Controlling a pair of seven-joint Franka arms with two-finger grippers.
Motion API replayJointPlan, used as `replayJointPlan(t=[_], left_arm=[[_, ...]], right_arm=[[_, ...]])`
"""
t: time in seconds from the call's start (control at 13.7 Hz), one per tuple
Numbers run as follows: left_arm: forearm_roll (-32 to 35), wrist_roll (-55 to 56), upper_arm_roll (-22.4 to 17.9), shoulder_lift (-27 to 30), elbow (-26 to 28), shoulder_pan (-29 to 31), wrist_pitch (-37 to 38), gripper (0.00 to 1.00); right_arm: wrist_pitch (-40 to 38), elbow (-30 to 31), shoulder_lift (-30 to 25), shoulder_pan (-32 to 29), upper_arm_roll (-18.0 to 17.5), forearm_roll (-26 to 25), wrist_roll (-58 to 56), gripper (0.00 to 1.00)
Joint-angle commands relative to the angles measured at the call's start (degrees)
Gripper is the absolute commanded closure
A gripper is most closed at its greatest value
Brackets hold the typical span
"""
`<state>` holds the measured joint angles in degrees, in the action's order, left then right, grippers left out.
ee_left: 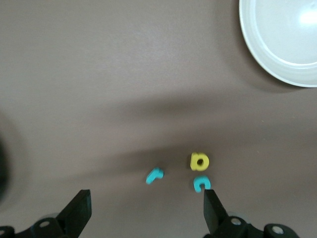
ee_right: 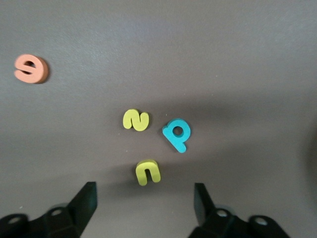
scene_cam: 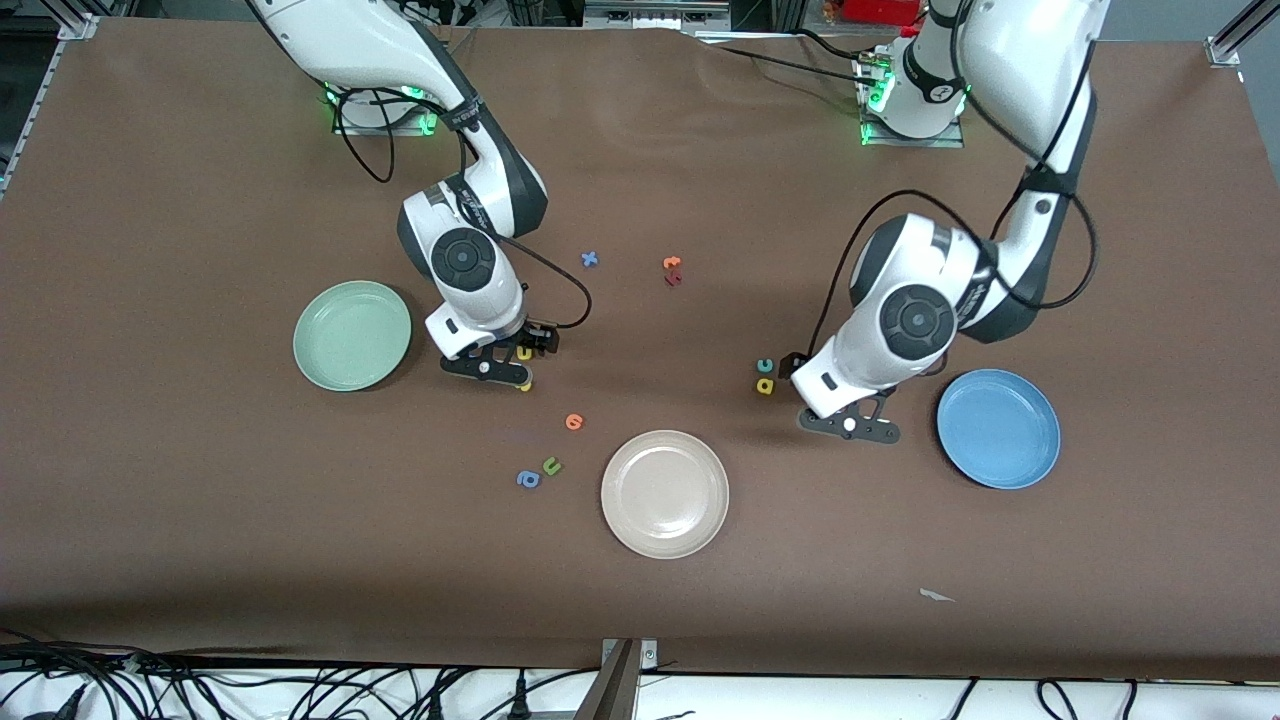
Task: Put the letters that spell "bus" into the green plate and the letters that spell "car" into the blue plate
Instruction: 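Grasp a yellow letter with each gripper from the scattered letters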
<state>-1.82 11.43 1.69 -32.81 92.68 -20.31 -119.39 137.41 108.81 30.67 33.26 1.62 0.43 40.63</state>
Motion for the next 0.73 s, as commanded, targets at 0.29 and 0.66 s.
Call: replayJointPlan(t=[0.29,0.66], left_arm=[[-0.9,9.0,-0.6,-7.9,-1.6,-4.4,-10.2,0.0],[-0.8,11.9,-0.6,-10.0,0.3,-6.7,-15.7,0.04]], right_arm=[[7.9,3.9,1.7,2.3,0.4,0.1,2.0,0.46],[9.4,3.6,2.5,2.2,0.7,-0.7,1.6,0.52]])
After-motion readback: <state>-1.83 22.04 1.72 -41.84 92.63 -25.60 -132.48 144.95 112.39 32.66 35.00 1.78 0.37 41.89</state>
